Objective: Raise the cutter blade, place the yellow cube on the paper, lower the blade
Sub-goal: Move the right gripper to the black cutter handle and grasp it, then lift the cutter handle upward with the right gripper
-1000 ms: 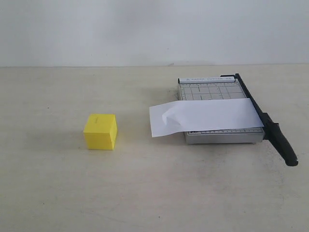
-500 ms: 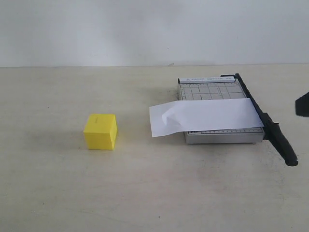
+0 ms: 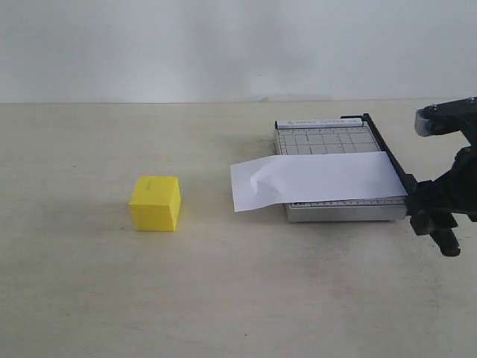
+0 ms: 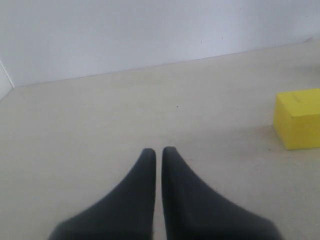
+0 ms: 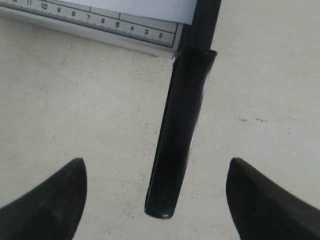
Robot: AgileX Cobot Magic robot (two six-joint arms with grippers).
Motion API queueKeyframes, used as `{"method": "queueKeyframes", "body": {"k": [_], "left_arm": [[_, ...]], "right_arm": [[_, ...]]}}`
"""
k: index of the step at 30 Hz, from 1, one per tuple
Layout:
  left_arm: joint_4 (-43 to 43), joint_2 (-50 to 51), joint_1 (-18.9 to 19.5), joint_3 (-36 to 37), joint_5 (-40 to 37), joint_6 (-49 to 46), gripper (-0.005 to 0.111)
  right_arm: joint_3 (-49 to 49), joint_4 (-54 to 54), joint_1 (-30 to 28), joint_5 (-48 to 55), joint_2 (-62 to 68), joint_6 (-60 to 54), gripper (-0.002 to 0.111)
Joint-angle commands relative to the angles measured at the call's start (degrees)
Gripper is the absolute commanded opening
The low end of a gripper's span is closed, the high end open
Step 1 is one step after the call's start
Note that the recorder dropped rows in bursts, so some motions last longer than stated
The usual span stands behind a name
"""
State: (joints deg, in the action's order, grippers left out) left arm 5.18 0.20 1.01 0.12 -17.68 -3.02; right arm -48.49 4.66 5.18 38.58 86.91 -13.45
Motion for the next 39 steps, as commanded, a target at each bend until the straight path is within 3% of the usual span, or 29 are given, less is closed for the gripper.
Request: {"method": "queueKeyframes", "body": {"k": [1,15,39], "left_arm": [[-0.18,-0.2,0.1,-0.12,0.79,0.35,0.004],[-0.18,-0.2,0.1,-0.12,0.79,0.35,0.004],[-0.18,-0.2,0.1,-0.12,0.79,0.35,0.004]], "right_arm": [[-0.32,-0.23,-0.02,-2.79,3.19,-0.79,0.073],[-0.32,-0.33,-0.02,-9.18,6.46,-1.91,0.073],[-0.2,-0.43,-0.02,-11.21,9.78,-2.04,0.073]]}}
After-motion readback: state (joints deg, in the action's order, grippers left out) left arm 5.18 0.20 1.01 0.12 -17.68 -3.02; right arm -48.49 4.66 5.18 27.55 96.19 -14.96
